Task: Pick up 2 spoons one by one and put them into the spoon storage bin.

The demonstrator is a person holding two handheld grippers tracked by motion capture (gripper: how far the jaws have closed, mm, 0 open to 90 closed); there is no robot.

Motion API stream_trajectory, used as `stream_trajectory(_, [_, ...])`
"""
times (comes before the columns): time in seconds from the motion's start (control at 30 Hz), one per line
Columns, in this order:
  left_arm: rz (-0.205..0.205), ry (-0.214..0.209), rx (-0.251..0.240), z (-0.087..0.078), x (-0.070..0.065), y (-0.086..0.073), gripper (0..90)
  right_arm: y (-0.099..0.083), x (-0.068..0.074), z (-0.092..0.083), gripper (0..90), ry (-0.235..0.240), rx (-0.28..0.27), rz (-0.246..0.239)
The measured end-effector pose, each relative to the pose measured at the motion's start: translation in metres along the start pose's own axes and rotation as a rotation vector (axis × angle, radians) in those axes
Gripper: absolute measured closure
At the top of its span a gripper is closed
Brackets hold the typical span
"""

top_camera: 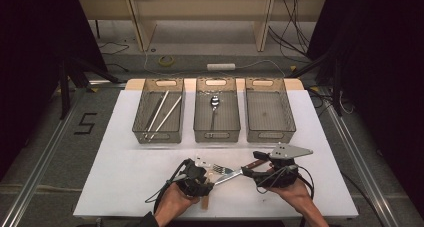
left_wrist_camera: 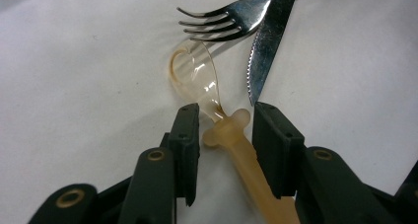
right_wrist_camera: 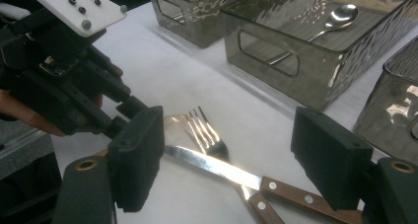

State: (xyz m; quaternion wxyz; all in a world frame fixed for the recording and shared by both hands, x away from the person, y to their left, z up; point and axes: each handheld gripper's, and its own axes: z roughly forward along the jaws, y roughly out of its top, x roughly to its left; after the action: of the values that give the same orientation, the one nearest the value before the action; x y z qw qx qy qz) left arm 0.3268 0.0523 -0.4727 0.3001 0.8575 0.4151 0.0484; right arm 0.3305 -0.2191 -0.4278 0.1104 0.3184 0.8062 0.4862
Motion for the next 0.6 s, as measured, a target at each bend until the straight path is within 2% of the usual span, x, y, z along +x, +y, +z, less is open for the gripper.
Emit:
stream_trajectory(0.23, [0.018,-0.002,0.013,-0.0004,0.0016,0.0003,64.5,0.0002,0.0004,0.001,29.9,0.003,0.001,-0.001])
stream_trajectory(0.6, [0.001,-0.009,0.02,0.0041,0.0009,0.0012,60.7,0.0009,0.0014,0.0018,30.0,0.003,0.003,-0.003])
